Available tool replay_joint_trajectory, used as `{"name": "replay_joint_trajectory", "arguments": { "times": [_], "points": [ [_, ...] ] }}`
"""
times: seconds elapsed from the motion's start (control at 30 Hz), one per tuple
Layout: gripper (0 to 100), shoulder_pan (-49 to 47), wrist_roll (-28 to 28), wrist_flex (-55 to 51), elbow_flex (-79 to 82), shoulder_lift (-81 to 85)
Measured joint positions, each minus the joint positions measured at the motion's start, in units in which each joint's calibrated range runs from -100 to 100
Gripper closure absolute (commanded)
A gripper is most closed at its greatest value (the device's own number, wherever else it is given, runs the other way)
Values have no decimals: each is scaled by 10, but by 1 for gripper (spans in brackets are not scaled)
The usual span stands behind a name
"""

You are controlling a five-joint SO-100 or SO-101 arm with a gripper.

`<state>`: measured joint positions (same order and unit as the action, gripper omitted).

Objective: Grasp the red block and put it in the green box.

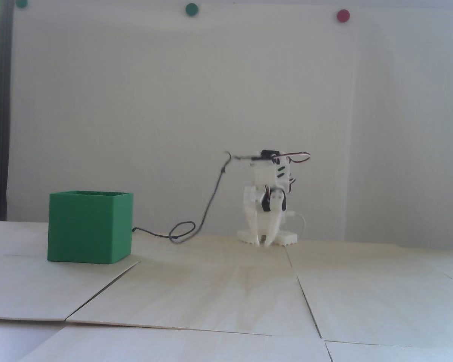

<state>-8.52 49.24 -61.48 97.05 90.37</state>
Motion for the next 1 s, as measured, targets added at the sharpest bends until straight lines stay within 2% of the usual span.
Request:
{"name": "replay_joint_trajectory", "arguments": {
  "times": [0.13, 0.23, 1.0],
  "points": [
    [97, -1, 29, -107, 0, 7],
    [97, -1, 35, -138, 0, 7],
    [97, -2, 39, -143, 0, 7]
  ]
}}
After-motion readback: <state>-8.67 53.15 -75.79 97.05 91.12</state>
